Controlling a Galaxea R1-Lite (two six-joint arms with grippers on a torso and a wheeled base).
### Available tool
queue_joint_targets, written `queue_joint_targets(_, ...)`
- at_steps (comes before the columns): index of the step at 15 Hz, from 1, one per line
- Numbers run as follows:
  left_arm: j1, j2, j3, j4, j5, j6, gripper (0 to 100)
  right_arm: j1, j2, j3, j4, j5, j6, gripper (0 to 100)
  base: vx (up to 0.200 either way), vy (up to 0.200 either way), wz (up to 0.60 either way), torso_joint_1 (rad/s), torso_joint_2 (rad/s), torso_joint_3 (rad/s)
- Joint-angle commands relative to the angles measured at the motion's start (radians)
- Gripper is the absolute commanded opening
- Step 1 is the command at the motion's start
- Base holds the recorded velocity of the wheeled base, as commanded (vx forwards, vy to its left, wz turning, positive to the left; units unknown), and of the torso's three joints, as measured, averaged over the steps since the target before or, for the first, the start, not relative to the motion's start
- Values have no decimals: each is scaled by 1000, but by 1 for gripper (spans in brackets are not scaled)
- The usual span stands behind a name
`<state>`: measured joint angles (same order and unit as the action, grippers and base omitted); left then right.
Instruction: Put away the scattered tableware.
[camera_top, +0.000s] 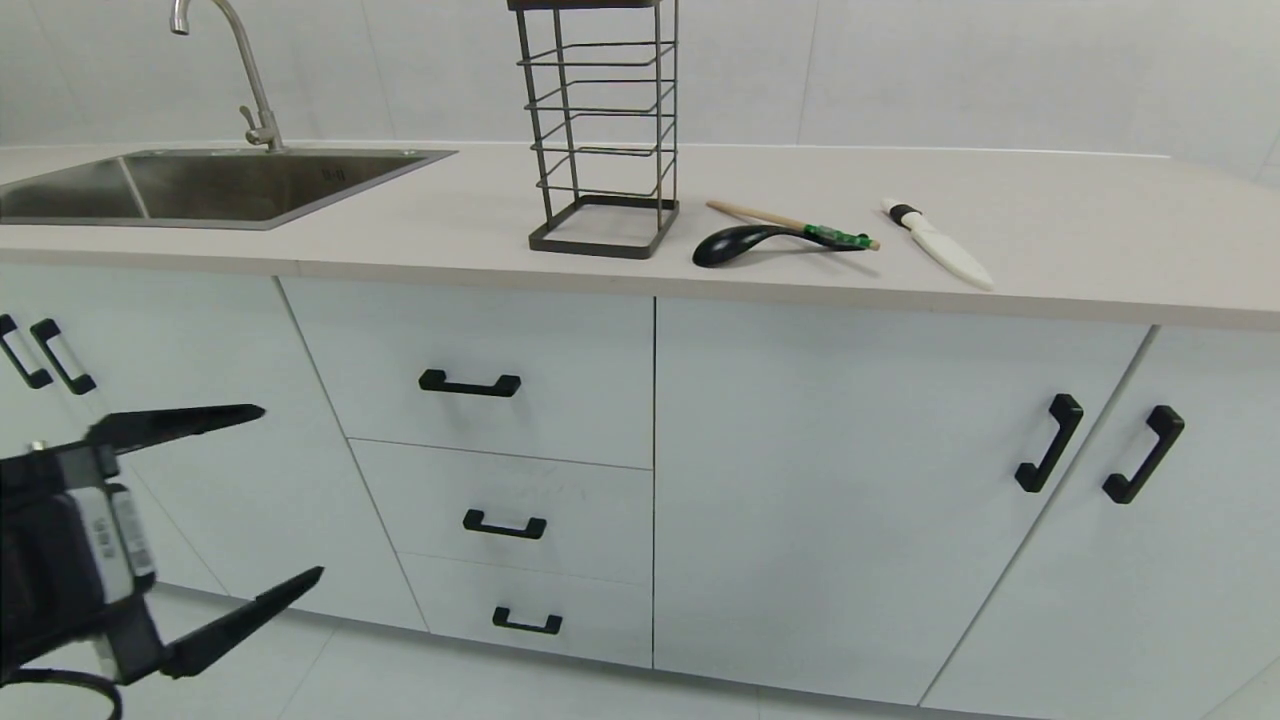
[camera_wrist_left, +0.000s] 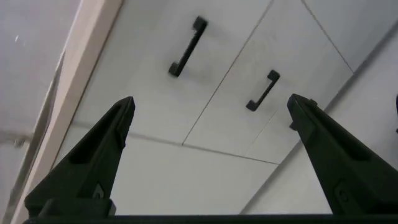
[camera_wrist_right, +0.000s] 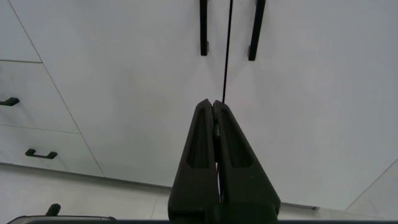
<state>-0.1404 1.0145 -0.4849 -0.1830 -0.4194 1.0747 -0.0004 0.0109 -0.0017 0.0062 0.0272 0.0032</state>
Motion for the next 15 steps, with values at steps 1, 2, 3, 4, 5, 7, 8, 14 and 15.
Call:
queue_joint_targets(1, -160, 208, -23, -10, 33, 54, 100, 0, 0, 0, 0, 0, 0, 0, 0, 0, 0, 0, 0, 0)
queue_joint_targets(2, -180, 236, -26, -13, 56, 56, 100, 0, 1, 0, 0, 0, 0, 0, 0, 0, 0, 0, 0, 0)
queue_joint_targets(3, -182, 263, -35, -15, 77, 56, 100, 0, 1, 0, 0, 0, 0, 0, 0, 0, 0, 0, 0, 0)
queue_joint_targets(4, -179, 268, -37, -13, 80, 56, 100, 0, 1, 0, 0, 0, 0, 0, 0, 0, 0, 0, 0, 0)
queue_joint_targets(5, -169, 282, -38, -13, 83, 54, 100, 0, 1, 0, 0, 0, 0, 0, 0, 0, 0, 0, 0, 0)
queue_joint_targets(7, -169, 308, -38, -15, 109, 54, 100, 0, 1, 0, 0, 0, 0, 0, 0, 0, 0, 0, 0, 0)
queue_joint_targets(8, -171, 328, -40, -15, 114, 54, 100, 0, 1, 0, 0, 0, 0, 0, 0, 0, 0, 0, 0, 0)
queue_joint_targets(14, -173, 539, -98, -23, 116, 268, 100, 0, 1, 0, 0, 0, 0, 0, 0, 0, 0, 0, 0, 0)
queue_joint_targets(15, -173, 566, -100, -24, 117, 271, 100, 0, 1, 0, 0, 0, 0, 0, 0, 0, 0, 0, 0, 0)
